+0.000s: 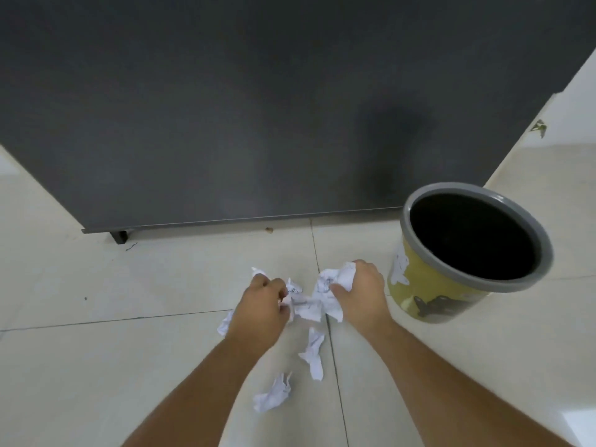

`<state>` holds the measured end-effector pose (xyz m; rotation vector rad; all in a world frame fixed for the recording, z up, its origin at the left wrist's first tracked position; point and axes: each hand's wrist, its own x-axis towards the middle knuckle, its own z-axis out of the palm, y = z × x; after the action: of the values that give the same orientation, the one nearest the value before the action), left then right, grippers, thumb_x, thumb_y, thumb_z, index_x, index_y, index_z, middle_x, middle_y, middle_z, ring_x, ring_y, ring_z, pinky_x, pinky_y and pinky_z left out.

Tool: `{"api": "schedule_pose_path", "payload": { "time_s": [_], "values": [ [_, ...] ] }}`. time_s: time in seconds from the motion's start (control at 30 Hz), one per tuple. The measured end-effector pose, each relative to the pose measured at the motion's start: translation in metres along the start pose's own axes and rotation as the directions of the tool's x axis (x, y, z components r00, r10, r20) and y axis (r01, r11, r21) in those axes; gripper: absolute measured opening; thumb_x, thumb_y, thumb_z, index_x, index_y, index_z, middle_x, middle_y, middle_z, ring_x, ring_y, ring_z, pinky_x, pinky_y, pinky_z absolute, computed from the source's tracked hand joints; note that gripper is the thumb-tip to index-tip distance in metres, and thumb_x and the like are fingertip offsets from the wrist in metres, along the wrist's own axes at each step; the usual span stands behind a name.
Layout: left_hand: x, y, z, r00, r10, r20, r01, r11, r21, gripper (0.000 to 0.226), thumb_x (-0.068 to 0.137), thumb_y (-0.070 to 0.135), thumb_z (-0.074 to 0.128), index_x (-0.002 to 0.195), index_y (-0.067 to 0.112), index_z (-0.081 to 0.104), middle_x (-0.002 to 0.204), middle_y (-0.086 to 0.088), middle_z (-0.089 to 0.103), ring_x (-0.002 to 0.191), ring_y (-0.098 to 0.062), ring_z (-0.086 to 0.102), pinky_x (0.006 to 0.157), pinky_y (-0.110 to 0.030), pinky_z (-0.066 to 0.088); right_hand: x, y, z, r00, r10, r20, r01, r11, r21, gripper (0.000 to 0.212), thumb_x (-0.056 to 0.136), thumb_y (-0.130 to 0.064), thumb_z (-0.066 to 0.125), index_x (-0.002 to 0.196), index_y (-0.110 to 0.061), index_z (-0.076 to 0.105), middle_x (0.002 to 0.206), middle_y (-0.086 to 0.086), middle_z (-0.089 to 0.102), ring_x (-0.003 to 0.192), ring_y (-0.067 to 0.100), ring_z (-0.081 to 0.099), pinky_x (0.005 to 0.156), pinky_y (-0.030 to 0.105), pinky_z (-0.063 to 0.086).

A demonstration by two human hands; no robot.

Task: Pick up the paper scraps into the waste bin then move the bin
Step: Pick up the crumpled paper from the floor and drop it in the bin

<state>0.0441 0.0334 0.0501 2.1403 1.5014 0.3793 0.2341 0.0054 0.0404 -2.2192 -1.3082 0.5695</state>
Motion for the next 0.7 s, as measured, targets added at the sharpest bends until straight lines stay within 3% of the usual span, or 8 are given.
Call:
{"api": "schedule_pose_path", "payload": {
  "time_s": [0.07,0.2,0.27,0.33,0.43,0.57,0.7],
  "values": [
    [0.014,0.027,-0.031,0.998,0.005,-0.064,-0.005,1.000,-0.012,0.011,0.086,0.011,0.061,0.096,0.013,0.064,0.108,-0.006,0.050,0.081,-0.023,0.060,0.070,-0.025,0.044,0.004,-0.018,-0.029,0.998,-0.008,-0.063,0.008,1.000,0.003,0.029,0.085,-0.023,0.064,0.108,-0.005,0.062,0.095,0.005,0.053,0.088,0.023,0.050,0.068,0.028,0.043],
    [0.041,0.092,-0.083,0.988,0.058,-0.147,-0.067,0.996,-0.063,0.007,0.085,0.012,0.062,0.090,0.017,0.062,0.107,-0.003,0.050,0.081,-0.023,0.059,0.067,-0.026,0.042,0.015,-0.051,-0.106,0.980,-0.020,-0.199,0.023,1.000,0.013,0.029,0.084,-0.023,0.063,0.107,-0.006,0.063,0.104,0.009,0.064,0.099,0.027,0.061,0.087,0.039,0.052],
    [0.053,0.128,-0.098,0.979,0.105,-0.173,-0.119,0.990,-0.072,0.005,0.085,0.014,0.063,0.087,0.018,0.060,0.105,-0.003,0.049,0.080,-0.022,0.057,0.060,-0.024,0.039,0.022,-0.061,-0.149,0.971,-0.056,-0.231,0.057,0.998,0.000,0.022,0.080,-0.019,0.058,0.095,-0.005,0.065,0.092,0.010,0.064,0.084,0.026,0.057,0.076,0.035,0.049],
    [0.063,0.164,-0.104,0.969,0.152,-0.194,-0.171,0.981,-0.088,0.003,0.086,0.015,0.061,0.086,0.018,0.059,0.105,-0.002,0.048,0.078,-0.021,0.056,0.054,-0.023,0.037,0.027,-0.066,-0.192,0.958,-0.089,-0.272,0.078,0.996,-0.049,0.020,0.076,-0.017,0.053,0.087,-0.008,0.067,0.081,0.007,0.057,0.075,0.024,0.045,0.068,0.031,0.036],
    [0.073,0.217,-0.097,0.952,0.224,-0.207,-0.255,0.957,-0.138,0.002,0.088,0.017,0.059,0.086,0.016,0.060,0.105,-0.002,0.048,0.077,-0.021,0.055,0.053,-0.024,0.038,0.029,-0.056,-0.251,0.930,-0.069,-0.360,0.022,0.991,-0.133,0.017,0.077,-0.015,0.051,0.078,-0.011,0.067,0.075,0.007,0.060,0.072,0.025,0.048,0.065,0.029,0.035],
    [0.079,0.277,-0.070,0.937,0.300,-0.178,-0.332,0.924,-0.191,0.003,0.086,0.017,0.059,0.083,0.018,0.058,0.104,-0.001,0.047,0.074,-0.018,0.054,0.059,-0.025,0.038,0.022,-0.019,-0.301,0.919,-0.059,-0.390,-0.027,0.977,-0.213,0.021,0.073,-0.014,0.048,0.076,-0.011,0.069,0.073,0.010,0.066,0.073,0.030,0.060,0.063,0.038,0.046],
    [0.082,0.307,-0.034,0.938,0.329,-0.114,-0.346,0.917,-0.198,0.007,0.085,0.014,0.057,0.082,0.020,0.055,0.104,0.000,0.047,0.071,-0.015,0.051,0.058,-0.025,0.037,0.015,0.018,-0.311,0.866,0.077,-0.495,-0.111,0.993,-0.038,0.009,0.075,-0.013,0.058,0.068,-0.008,0.056,0.068,0.006,0.052,0.064,0.023,0.048,0.060,0.033,0.039]
  ]
}}
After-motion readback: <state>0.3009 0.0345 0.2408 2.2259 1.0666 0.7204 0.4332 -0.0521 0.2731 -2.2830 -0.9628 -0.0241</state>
